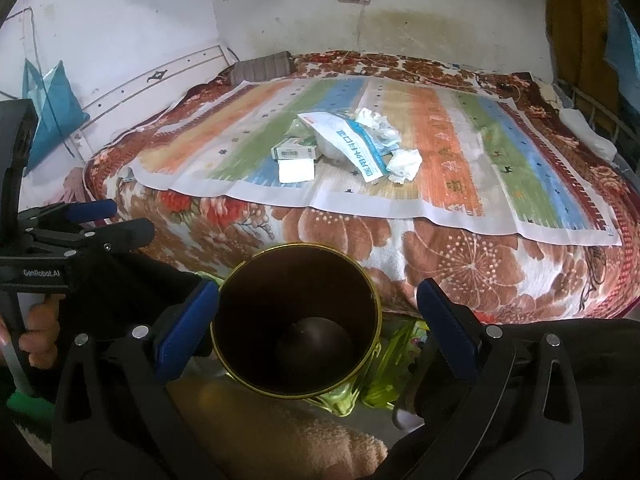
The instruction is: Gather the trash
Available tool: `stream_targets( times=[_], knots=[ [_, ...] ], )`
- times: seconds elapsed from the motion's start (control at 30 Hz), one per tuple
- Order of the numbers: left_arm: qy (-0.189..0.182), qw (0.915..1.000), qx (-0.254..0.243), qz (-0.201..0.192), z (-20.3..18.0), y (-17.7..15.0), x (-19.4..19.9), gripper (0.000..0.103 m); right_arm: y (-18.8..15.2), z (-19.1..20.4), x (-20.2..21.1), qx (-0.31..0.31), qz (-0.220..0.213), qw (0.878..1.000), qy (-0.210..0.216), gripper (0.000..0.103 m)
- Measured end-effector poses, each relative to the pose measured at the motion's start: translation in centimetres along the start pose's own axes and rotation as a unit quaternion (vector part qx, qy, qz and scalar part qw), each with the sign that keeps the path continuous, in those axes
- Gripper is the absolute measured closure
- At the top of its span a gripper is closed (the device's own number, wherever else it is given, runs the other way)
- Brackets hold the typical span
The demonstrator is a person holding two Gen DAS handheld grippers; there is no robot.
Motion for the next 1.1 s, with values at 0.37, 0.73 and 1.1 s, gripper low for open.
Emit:
stream_targets(
  times=[0.37, 0.73, 1.1],
  knots=[
    [-0.009, 0.9999, 0.010, 0.001, 0.2, 0.1, 0.1, 0.006, -0.3, 0.1, -0.1, 0.000, 0.002, 1.000, 0.003, 0.009],
    [-0.010, 0.9999, 0.013, 0.005, -0.1, 0.1, -0.1, 0.006, -0.4, 0.3, -0.2, 0.005, 0.009, 1.000, 0.008, 0.009],
    [-0.025, 0.9989, 0.033, 0.021, 0.8, 0.9, -0.7, 0.006, 0.0, 0.2, -0.6, 0.001, 0.017, 1.000, 0.009, 0.009]
  ],
)
Point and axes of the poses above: each gripper's, at about its wrist camera, not at the fingertips, and x roughly against the way its jaws point, z to its left, y to its top, the point moved 4 cm from there along -x, roughly the way its jaws point, and after that the axes turned 14 degrees about y, right-handed, at the moved point
